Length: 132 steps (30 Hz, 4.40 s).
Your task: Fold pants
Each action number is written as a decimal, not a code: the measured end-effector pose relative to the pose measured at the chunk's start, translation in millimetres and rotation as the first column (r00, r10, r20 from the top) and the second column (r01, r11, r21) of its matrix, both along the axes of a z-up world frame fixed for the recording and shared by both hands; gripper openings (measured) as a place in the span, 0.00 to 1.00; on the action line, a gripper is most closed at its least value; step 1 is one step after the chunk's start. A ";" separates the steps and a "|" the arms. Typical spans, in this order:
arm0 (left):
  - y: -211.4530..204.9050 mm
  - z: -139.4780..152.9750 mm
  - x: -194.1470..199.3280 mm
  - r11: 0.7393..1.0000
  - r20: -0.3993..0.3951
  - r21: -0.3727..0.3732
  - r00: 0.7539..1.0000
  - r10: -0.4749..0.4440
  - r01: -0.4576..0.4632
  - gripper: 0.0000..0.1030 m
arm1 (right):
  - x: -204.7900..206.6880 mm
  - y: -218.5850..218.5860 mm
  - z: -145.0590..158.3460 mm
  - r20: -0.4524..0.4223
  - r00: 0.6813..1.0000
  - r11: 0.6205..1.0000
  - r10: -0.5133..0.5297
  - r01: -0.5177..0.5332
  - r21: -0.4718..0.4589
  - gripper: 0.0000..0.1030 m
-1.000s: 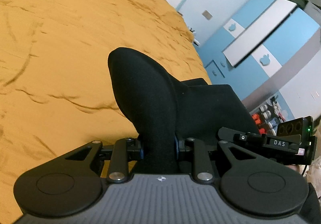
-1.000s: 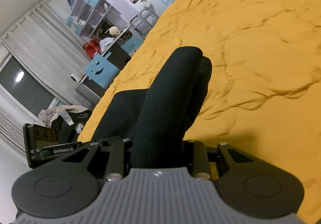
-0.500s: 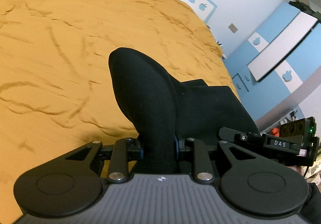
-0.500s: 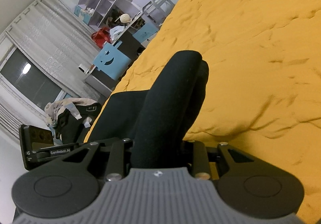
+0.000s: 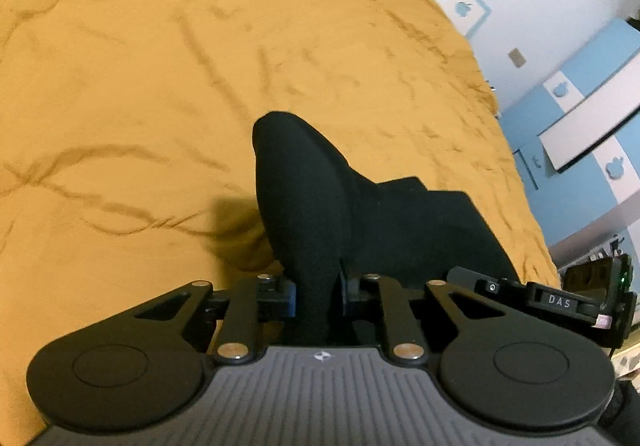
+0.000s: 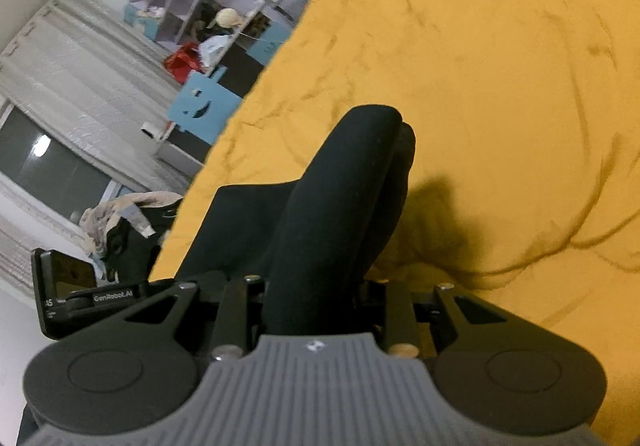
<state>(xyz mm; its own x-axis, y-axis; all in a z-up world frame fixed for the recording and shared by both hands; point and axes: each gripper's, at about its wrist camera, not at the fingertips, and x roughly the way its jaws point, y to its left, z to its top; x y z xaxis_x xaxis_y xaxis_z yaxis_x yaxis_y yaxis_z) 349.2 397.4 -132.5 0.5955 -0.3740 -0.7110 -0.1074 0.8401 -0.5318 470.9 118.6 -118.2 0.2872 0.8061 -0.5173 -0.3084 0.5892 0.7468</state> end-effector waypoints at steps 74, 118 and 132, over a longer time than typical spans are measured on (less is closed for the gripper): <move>-136.8 72.3 -179.2 0.857 0.132 0.405 0.948 0.290 -0.318 0.99 | -197.3 -52.0 91.9 0.447 0.894 0.856 -0.025 0.250 -0.453 0.80; -220.4 93.8 -196.8 0.836 0.114 0.499 0.974 0.197 -0.227 0.99 | -240.8 -74.3 126.7 0.393 0.919 0.824 -0.045 0.256 -0.505 0.80; -224.4 92.0 -197.1 0.842 0.112 0.496 0.977 0.180 -0.212 0.99 | -245.6 -78.7 128.7 0.397 0.916 0.817 -0.054 0.270 -0.510 0.80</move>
<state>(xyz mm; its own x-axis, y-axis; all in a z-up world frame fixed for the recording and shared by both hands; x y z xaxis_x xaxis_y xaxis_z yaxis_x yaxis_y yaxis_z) 152.2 173.1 -40.5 0.6646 0.1542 -0.7311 -0.2804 0.9584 -0.0528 225.3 39.9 10.5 0.6341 0.3458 -0.6916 -0.3455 0.9269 0.1467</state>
